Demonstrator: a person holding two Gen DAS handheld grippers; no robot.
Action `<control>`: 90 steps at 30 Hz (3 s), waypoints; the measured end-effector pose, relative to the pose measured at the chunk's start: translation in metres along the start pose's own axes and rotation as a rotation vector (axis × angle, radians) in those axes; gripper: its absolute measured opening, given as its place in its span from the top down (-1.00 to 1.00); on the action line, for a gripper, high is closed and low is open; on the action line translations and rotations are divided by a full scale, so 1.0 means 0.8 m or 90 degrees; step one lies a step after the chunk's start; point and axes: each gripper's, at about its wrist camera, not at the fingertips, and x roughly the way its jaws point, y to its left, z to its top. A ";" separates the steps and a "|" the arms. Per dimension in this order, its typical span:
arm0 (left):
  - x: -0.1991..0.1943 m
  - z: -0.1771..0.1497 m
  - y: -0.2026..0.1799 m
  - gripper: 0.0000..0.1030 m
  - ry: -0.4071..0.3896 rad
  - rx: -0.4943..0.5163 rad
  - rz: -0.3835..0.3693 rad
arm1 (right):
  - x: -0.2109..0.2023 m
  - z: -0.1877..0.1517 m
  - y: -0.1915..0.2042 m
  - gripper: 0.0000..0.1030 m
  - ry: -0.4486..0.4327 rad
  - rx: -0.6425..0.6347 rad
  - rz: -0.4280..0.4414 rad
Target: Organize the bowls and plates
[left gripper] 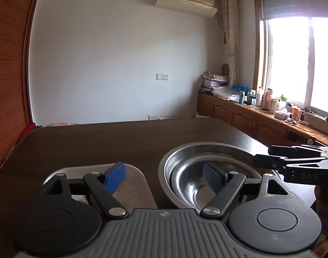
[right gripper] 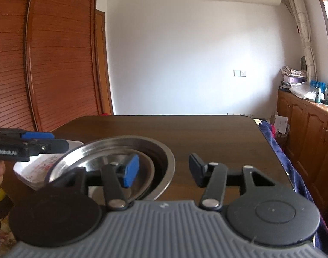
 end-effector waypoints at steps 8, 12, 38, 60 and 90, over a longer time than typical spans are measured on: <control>0.006 -0.011 -0.001 -1.00 0.006 -0.010 -0.004 | 0.003 -0.015 0.001 -0.62 -0.014 0.012 -0.006; 0.006 -0.014 -0.001 -1.00 0.011 -0.020 -0.015 | 0.007 -0.022 0.003 -0.62 -0.010 0.017 -0.008; 0.014 -0.028 -0.013 -0.31 0.025 -0.032 -0.035 | 0.007 -0.037 0.014 -0.20 -0.024 0.046 0.037; -0.010 -0.022 -0.034 -0.28 -0.031 -0.006 -0.013 | -0.015 -0.028 0.008 0.32 -0.058 0.080 0.017; -0.063 0.002 0.055 -0.28 -0.049 -0.002 0.097 | 0.011 0.000 0.076 0.41 -0.059 0.060 0.114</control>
